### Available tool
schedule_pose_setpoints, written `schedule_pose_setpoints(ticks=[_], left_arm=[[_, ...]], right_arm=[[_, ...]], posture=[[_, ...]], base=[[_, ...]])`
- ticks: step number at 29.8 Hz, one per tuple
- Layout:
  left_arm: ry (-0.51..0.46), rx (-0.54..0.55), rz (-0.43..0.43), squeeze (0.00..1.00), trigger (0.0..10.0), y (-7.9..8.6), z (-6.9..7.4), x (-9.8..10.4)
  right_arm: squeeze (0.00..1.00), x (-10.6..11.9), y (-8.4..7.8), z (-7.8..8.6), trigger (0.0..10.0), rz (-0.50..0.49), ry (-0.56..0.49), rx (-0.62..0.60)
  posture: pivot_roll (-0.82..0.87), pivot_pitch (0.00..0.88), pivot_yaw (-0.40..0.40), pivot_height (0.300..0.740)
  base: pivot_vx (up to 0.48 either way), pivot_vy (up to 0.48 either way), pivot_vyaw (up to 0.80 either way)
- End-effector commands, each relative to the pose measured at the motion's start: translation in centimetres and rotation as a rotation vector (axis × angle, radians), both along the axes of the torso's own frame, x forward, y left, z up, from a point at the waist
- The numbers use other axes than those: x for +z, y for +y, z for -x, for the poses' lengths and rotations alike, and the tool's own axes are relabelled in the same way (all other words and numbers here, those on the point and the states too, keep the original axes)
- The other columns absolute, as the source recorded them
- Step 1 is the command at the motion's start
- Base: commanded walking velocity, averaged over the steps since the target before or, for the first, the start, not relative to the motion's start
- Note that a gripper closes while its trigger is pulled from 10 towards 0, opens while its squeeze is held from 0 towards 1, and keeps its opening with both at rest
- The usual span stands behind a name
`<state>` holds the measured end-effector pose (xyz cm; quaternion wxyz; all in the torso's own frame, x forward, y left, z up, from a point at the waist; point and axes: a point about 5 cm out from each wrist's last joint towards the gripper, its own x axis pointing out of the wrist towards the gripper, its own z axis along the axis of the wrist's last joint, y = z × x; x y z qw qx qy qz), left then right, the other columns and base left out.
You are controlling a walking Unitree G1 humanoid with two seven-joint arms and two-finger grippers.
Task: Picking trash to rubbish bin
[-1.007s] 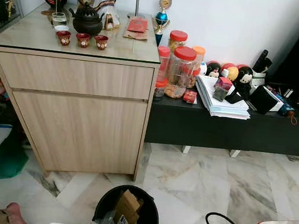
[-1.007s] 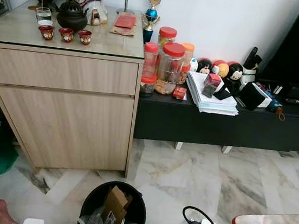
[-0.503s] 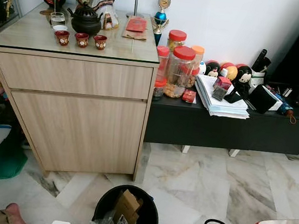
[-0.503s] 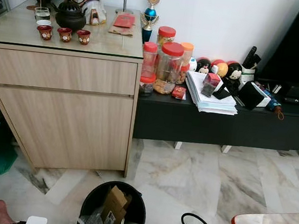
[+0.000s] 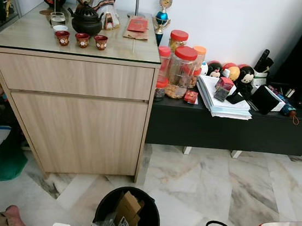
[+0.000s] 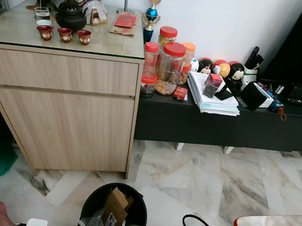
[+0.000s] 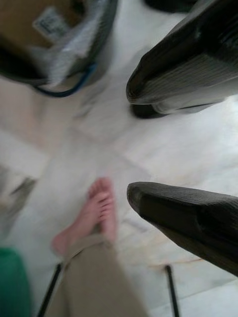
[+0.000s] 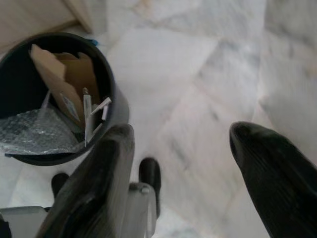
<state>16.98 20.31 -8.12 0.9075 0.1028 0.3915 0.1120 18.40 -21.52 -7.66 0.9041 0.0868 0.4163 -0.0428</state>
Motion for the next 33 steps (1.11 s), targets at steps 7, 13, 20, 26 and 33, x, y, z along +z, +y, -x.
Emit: schedule_pose_setpoints(ticks=[7,13,20,26,33], left_arm=[[-0.285,0.101,-0.091,0.0,10.0,2.9,-3.3,3.5],[-0.432,0.092,-0.149,0.0,10.0,3.6,-5.5,5.8],[-0.679,-0.041,-0.219,0.0,10.0,2.1,-8.9,10.2],[-0.844,-0.079,-0.191,0.0,10.0,0.0,-11.6,13.6],[-0.881,-0.111,-0.191,0.0,10.0,-1.3,-12.7,14.8]], right_arm=[[0.0,5.2,-1.0,-6.4,10.0,0.001,-0.351,0.176],[0.0,7.7,1.1,-9.3,10.0,-0.051,-0.501,0.255],[0.0,11.5,4.6,-12.6,10.0,-0.091,-0.715,0.321],[0.0,13.9,5.2,-14.3,10.0,-0.076,-0.817,0.269],[0.0,14.8,4.6,-15.1,10.0,-0.061,-0.846,0.16]], posture=[[-0.02,0.007,-0.066,0.74],[-0.02,0.0,-0.067,0.74],[-0.01,0.0,-0.062,0.74],[-0.01,0.0,-0.064,0.74],[-0.01,0.0,-0.066,0.74]], base=[[0.0,0.0,0.0],[0.0,0.0,0.0],[0.0,0.0,0.0],[0.0,0.0,0.0],[0.0,0.0,0.0]])
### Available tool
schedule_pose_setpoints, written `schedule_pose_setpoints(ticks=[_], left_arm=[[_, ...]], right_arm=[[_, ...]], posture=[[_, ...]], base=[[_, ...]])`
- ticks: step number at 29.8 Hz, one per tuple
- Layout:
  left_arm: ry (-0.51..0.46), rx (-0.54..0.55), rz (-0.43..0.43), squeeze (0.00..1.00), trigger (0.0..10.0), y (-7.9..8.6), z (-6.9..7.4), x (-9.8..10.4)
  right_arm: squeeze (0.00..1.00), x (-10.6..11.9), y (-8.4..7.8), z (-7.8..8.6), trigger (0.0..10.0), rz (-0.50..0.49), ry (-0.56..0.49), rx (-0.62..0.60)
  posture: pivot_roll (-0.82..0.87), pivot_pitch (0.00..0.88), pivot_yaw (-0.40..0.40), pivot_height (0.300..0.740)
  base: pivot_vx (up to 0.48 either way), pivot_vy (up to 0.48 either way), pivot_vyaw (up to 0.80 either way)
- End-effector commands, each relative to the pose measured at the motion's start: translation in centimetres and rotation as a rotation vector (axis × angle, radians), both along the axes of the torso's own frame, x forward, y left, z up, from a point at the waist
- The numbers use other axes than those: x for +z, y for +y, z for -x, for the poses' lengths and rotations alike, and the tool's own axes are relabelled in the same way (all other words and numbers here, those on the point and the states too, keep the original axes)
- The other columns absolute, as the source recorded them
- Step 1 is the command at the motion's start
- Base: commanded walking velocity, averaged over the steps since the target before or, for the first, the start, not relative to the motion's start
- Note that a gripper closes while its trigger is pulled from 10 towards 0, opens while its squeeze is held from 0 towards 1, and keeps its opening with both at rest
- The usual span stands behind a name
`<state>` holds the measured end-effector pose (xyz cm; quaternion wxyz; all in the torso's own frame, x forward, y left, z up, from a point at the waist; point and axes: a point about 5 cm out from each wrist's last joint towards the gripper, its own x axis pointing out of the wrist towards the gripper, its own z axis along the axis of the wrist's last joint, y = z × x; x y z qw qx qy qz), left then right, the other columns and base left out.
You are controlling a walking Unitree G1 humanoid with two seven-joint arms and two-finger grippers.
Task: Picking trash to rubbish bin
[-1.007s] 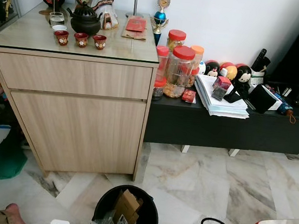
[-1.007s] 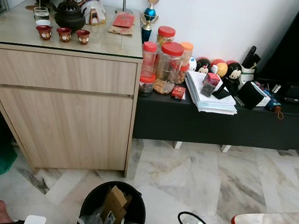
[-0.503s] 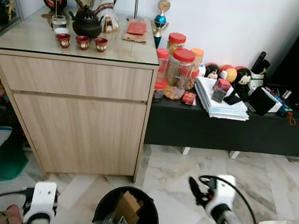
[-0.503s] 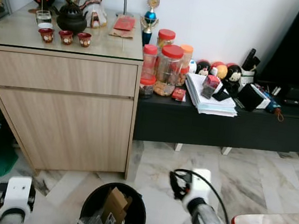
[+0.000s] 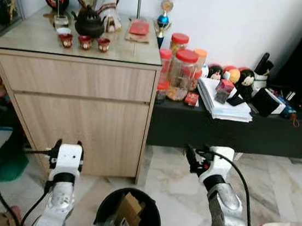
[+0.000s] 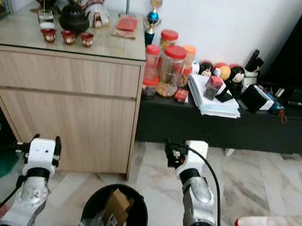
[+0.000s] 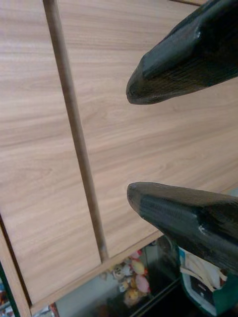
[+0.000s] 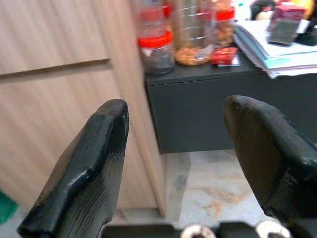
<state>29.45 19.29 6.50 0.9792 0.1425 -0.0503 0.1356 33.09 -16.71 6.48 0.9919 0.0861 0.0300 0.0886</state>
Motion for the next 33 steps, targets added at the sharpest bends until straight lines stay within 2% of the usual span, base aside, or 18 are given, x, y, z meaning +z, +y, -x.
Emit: schedule_pose_setpoints(ticks=[1,6,19,33], left_arm=[[0.002,-0.014,-0.022,0.0,10.0,-0.4,-0.3,0.2],[0.007,-0.017,-0.026,0.0,10.0,-0.4,-0.4,0.2],[0.016,-0.036,-0.027,0.0,10.0,-1.1,-0.4,0.0],[-0.016,-0.036,-0.03,0.0,10.0,-1.5,-1.1,1.0]], right_arm=[[0.0,0.8,-0.1,-0.5,10.0,-0.012,-0.031,-0.019],[0.0,0.8,0.1,-0.4,10.0,-0.015,-0.034,-0.02],[0.0,0.3,0.8,-0.1,10.0,-0.017,-0.025,-0.001],[0.0,0.8,0.9,-0.4,10.0,-0.013,-0.041,-0.006]], posture=[[-0.01,0.0,-0.067,0.74],[-0.01,0.0,-0.065,0.74],[-0.01,0.0,-0.073,0.74],[-0.01,0.0,-0.069,0.74]], base=[[0.0,0.0,0.0],[0.0,0.0,-0.08],[0.0,0.0,-0.79],[0.0,0.0,-0.79]])
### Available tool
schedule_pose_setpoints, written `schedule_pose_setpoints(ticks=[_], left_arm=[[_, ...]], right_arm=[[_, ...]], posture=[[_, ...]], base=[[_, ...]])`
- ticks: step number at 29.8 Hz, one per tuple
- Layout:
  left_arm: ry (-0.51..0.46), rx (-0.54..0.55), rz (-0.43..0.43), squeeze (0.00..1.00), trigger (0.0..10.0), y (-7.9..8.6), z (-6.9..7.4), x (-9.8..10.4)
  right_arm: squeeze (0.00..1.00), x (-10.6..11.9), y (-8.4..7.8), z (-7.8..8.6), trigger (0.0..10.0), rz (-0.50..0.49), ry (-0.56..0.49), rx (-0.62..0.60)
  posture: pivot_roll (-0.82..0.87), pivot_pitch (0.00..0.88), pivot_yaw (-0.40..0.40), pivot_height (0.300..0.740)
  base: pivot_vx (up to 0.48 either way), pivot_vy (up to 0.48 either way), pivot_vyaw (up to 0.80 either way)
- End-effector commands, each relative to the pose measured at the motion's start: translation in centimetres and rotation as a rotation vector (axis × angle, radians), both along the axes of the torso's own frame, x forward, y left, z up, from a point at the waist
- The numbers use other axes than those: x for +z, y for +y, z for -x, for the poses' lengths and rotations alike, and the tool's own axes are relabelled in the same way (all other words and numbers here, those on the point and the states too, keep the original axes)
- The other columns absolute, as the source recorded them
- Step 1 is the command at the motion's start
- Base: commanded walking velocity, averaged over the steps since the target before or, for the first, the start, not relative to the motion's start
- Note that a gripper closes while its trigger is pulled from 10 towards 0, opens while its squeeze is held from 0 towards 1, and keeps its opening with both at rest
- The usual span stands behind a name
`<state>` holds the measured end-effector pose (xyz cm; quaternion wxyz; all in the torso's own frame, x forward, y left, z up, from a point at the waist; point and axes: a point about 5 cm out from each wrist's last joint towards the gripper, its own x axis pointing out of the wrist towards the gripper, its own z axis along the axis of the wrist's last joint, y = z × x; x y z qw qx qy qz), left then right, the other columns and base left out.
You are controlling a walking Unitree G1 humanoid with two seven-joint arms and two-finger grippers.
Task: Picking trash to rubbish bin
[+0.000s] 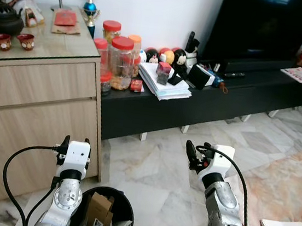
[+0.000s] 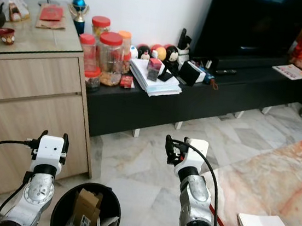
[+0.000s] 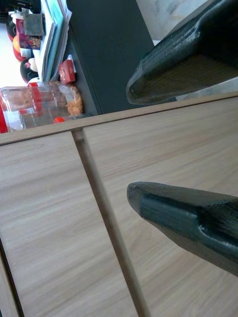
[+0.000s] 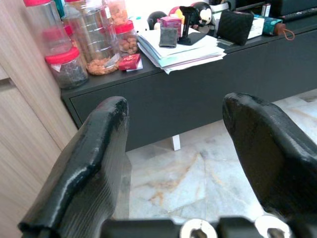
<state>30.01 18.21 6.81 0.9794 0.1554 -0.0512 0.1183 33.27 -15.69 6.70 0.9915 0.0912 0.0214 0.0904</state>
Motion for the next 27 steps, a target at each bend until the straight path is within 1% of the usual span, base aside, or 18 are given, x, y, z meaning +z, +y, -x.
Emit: schedule_pose_setpoints(ticks=[1,6,12,27], left_arm=[[-0.023,-0.005,-0.002,0.0,10.0,-0.53,-0.53,0.76],[-0.021,-0.011,-0.006,0.0,10.0,-0.74,-0.61,0.79],[-0.023,-0.008,-0.002,0.0,10.0,-0.75,-0.59,0.81],[-0.031,-0.011,0.004,0.0,10.0,-0.79,-0.73,1.05]], right_arm=[[0.0,0.61,-0.12,-0.26,10.0,-0.002,-0.026,-0.01],[0.0,0.73,-0.05,-0.36,10.0,-0.002,-0.028,-0.008],[0.0,0.87,-0.02,-0.47,10.0,0.001,-0.032,-0.007],[0.0,0.88,0.38,-0.55,10.0,-0.002,-0.03,0.007]], posture=[[-0.01,0.0,-0.067,0.74],[-0.02,0.0,-0.066,0.74],[-0.02,0.0,-0.065,0.74],[-0.01,0.0,-0.065,0.74]], base=[[0.0,0.0,-0.79],[0.0,0.0,-0.79],[0.0,-0.323,-0.79],[0.0,0.0,-0.78]])
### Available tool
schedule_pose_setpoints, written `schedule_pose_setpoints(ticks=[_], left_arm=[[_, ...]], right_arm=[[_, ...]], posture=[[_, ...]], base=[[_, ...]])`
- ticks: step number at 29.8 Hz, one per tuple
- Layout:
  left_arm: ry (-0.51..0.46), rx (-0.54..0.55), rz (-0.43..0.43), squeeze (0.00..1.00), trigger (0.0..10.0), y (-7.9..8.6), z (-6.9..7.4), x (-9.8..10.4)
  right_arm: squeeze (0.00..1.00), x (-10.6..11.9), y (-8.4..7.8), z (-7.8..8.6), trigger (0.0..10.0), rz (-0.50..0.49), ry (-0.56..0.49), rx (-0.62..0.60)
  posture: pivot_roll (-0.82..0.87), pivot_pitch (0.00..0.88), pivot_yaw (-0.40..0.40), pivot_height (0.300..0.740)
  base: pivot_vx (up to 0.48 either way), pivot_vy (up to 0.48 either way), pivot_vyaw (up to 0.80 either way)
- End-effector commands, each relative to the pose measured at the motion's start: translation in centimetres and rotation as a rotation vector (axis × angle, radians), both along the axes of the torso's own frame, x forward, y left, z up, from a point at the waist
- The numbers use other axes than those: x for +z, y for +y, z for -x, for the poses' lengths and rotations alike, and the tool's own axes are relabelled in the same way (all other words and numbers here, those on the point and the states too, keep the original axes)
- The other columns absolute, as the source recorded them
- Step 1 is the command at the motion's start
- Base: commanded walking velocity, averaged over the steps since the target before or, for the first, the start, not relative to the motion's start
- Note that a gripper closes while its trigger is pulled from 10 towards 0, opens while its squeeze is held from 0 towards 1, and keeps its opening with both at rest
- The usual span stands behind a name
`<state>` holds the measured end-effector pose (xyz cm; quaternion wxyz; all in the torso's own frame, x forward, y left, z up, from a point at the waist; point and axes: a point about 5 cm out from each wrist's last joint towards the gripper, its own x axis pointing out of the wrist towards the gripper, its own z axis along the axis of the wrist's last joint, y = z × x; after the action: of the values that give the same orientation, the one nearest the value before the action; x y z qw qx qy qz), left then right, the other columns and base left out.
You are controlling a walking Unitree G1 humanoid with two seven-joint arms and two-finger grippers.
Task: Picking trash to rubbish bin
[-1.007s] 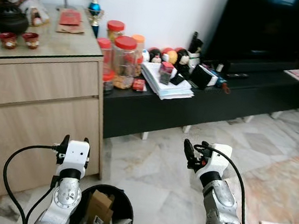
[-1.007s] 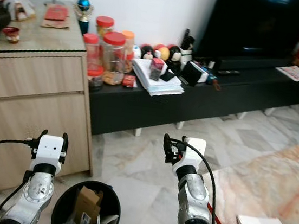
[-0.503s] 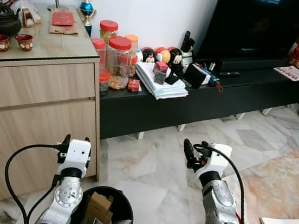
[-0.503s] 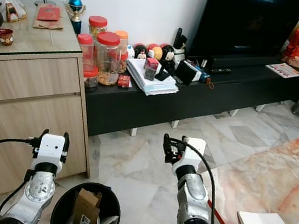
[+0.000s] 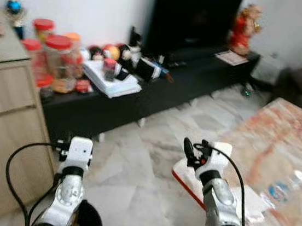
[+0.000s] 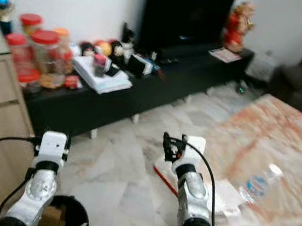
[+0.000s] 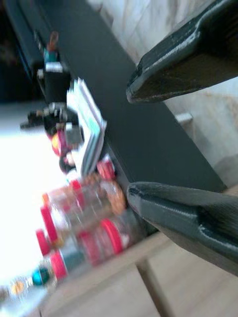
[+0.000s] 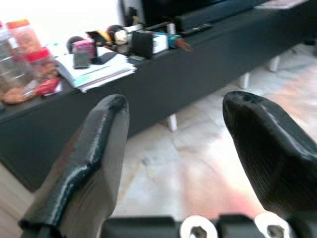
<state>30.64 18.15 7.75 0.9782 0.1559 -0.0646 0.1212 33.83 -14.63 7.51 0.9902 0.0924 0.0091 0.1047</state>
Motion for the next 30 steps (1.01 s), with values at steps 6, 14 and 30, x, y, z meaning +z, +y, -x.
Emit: schedule_pose_setpoints(ticks=[6,14,30], left_arm=[[-0.003,-0.023,0.014,0.0,10.0,-1.04,-0.06,0.05],[-0.007,-0.034,0.019,0.0,10.0,-1.3,-0.06,0.09],[-0.014,-0.038,0.016,0.0,10.0,-1.35,-0.14,0.29]], right_arm=[[0.0,0.04,-0.68,0.04,10.0,0.006,-0.003,-0.012],[0.0,0.07,-0.41,0.07,10.0,0.01,-0.007,0.005],[0.0,0.19,0.1,0.04,10.0,0.009,-0.014,0.028]], posture=[[-0.01,0.0,-0.067,0.74],[-0.01,0.0,-0.07,0.74],[-0.01,0.0,-0.072,0.74]], base=[[0.0,0.0,-0.77],[0.0,0.0,-0.76],[0.0,0.0,-0.76]])
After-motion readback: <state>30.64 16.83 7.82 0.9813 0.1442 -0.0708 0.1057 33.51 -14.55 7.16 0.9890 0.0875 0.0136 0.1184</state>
